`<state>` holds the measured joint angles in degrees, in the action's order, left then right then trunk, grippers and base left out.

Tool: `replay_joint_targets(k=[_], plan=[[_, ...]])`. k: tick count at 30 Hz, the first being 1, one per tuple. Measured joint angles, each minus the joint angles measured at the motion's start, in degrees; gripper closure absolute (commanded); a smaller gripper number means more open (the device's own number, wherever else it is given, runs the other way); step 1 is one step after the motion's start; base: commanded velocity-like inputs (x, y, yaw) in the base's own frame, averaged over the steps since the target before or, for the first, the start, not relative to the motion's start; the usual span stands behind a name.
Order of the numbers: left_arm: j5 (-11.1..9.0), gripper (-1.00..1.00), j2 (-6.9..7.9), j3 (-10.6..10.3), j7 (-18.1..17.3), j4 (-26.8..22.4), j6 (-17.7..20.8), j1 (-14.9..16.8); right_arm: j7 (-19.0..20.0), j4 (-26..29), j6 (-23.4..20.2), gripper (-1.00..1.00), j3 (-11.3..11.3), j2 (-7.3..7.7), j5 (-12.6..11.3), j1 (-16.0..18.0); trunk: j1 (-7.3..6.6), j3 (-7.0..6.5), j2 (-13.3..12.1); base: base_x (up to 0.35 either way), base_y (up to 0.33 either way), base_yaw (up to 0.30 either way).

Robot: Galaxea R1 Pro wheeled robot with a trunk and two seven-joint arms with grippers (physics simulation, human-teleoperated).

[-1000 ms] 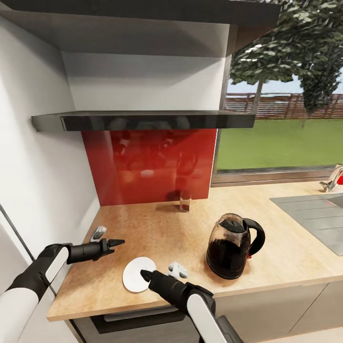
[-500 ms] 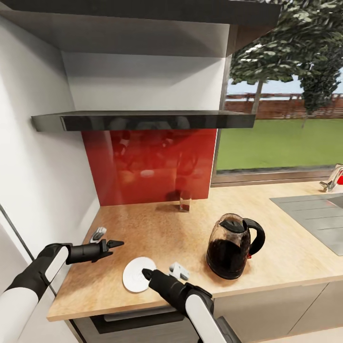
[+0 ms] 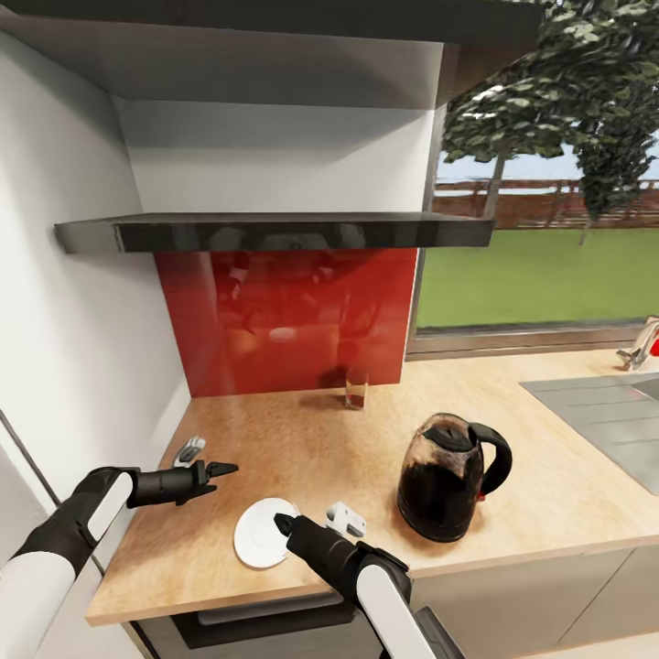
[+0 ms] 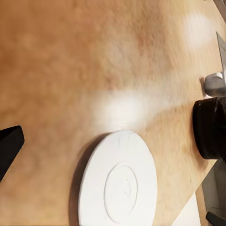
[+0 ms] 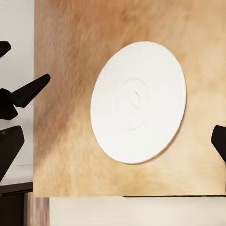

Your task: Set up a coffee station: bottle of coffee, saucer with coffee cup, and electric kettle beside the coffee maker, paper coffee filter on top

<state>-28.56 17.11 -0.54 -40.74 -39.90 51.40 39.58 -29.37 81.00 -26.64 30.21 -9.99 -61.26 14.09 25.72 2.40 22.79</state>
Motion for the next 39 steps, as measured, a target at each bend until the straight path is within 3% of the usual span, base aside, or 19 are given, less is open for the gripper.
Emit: replay_joint_targets(k=[21,31,39], plan=[[0.36,-1.00,-0.28,-0.13,0.05,0.62,0.04,-0.05,-0.07,-0.22,0.08,-1.00,0.00,0.00,-0.09,0.00,0.02,0.00,-0.01,0.036,0.000,0.000],[0.47,-1.00,-1.92,-0.25,0.21,0.70,-0.03,-0.47,-0.08,-0.51,0.07,-1.00,0.06,0.00,-1.57,0.00,0.02,0.00,-0.01,0.000,0.000,0.000],[0.39,-1.00,-2.11,-0.21,2.51,0.71,-0.04,-1.74,-0.10,-0.58,0.07,-1.00,1.78,0.00,-1.98,0.00,0.02,0.00,-0.01,0.000,0.000,0.000]])
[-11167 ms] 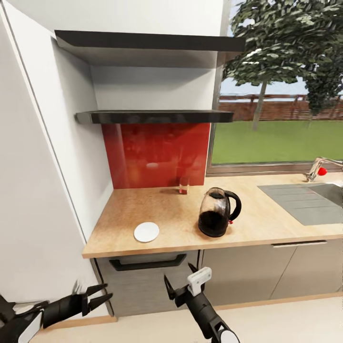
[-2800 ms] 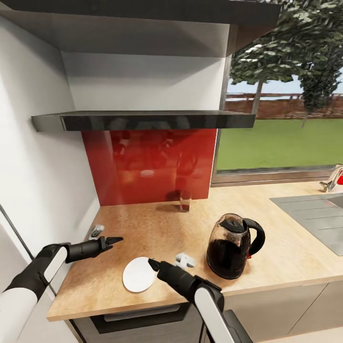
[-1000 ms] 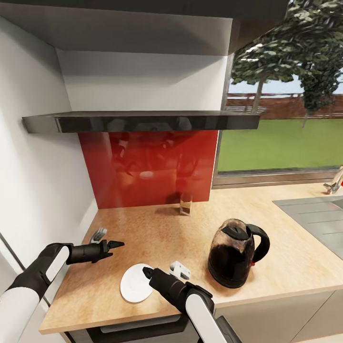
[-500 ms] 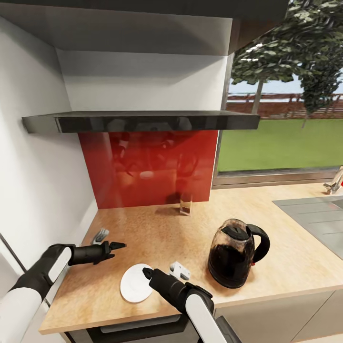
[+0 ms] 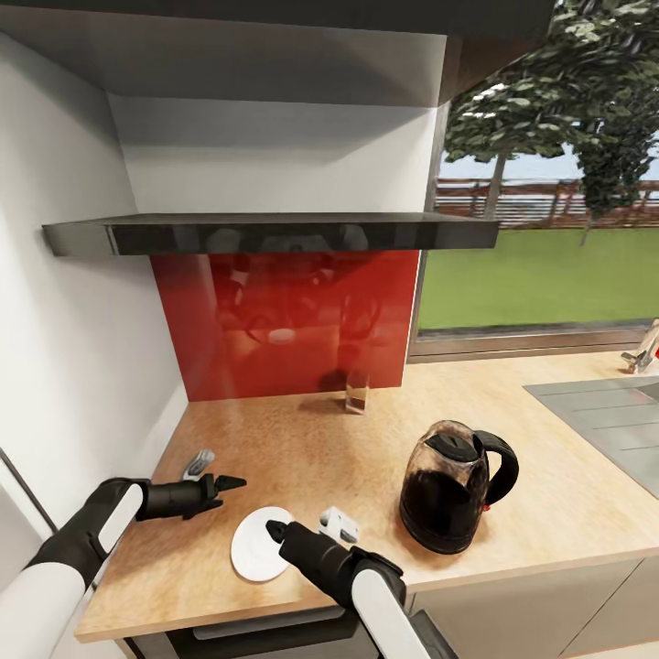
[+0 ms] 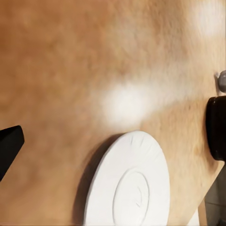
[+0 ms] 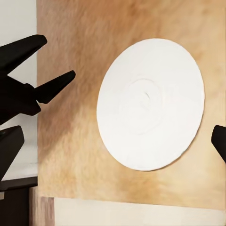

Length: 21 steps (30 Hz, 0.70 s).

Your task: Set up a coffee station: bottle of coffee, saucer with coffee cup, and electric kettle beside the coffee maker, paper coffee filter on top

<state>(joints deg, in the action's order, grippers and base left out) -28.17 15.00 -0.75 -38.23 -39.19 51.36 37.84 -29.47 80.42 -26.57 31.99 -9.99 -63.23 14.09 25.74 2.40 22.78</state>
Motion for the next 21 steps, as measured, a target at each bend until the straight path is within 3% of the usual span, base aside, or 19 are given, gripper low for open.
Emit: replay_joint_targets(k=[21], plan=[[-0.59,-1.00,0.11,-0.02,0.03,-0.02,-0.05,-2.14,-0.18,-2.57,-0.01,-1.00,0.33,0.00,-0.55,0.00,0.00,-0.01,0.01,0.000,0.000,0.000]])
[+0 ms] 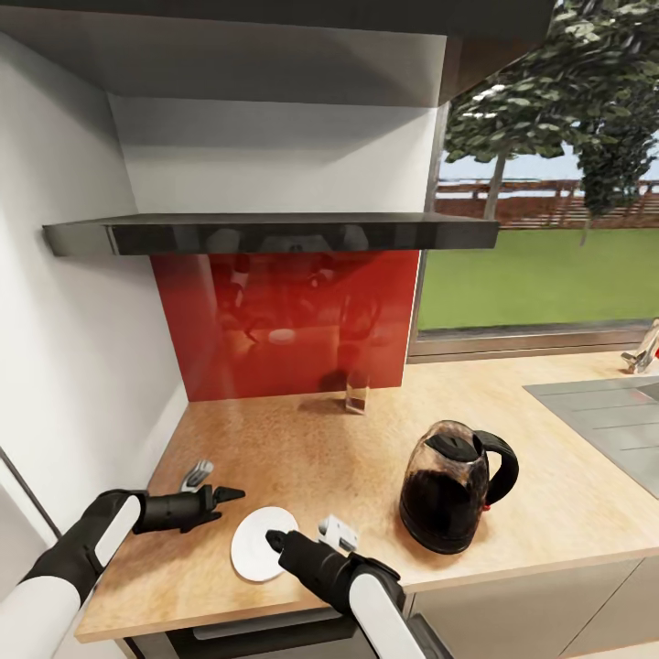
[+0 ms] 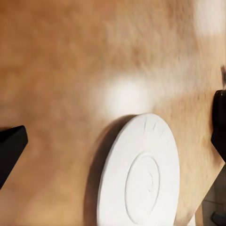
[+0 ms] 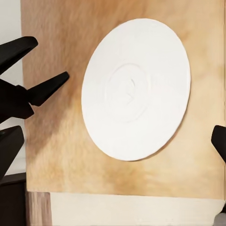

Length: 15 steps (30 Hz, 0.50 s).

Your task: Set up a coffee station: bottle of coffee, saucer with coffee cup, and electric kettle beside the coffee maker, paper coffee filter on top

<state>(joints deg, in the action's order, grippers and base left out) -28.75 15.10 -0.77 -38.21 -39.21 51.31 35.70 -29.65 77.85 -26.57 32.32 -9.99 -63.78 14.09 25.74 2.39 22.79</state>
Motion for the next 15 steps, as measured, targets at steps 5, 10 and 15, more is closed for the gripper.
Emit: replay_joint_targets(k=[5,10,15], plan=[[-0.53,-1.00,-0.09,0.06,-0.07,-0.03,0.09,-0.62,0.00,-1.02,0.00,-1.00,0.00,0.00,-0.25,0.00,0.00,0.00,0.00,0.000,0.000,0.000],[-0.43,-1.00,-0.11,0.07,-0.04,-0.09,0.12,-0.94,0.00,-1.24,0.00,-1.00,0.00,0.00,-0.29,0.00,0.00,0.00,0.00,0.000,0.000,0.000],[-0.32,-1.00,-0.24,0.09,-0.01,-0.12,0.04,-1.01,0.00,-1.29,0.00,-1.00,0.00,0.00,-0.30,0.00,0.00,0.00,0.01,0.000,0.000,0.000]])
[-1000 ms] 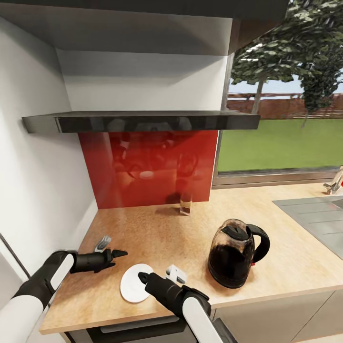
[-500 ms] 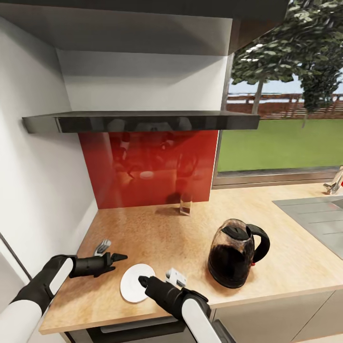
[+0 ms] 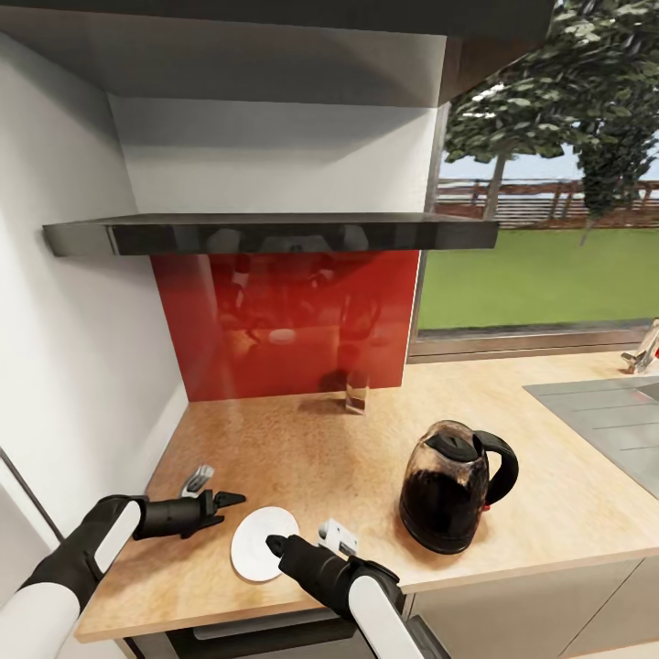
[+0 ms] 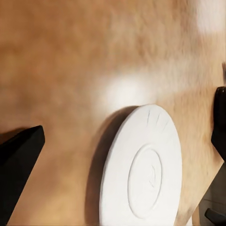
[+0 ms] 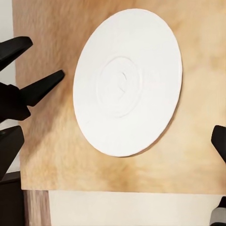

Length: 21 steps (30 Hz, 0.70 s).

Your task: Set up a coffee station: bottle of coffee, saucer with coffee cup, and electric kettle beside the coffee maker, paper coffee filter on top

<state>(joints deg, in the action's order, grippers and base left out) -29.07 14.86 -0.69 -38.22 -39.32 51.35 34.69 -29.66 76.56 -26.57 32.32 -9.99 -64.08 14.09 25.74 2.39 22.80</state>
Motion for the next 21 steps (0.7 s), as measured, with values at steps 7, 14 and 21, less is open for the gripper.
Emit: replay_joint_targets(k=[7,14,21], plan=[[0.15,-1.00,-0.91,-0.02,0.05,-0.03,0.08,-0.07,0.00,0.00,0.00,-1.00,0.00,0.00,-0.06,0.00,0.00,0.00,0.00,0.000,0.000,0.000],[0.15,-1.00,-1.71,-0.09,0.10,-0.39,0.10,-0.16,0.00,0.00,0.00,-1.00,0.00,0.00,-0.07,0.00,0.00,0.00,0.00,0.000,0.000,0.000],[0.26,-1.00,-3.07,-0.12,0.20,-0.58,0.20,-0.17,0.00,-0.07,0.00,-1.00,-0.06,0.00,-0.10,0.00,0.00,0.00,0.00,0.000,0.000,0.000]])
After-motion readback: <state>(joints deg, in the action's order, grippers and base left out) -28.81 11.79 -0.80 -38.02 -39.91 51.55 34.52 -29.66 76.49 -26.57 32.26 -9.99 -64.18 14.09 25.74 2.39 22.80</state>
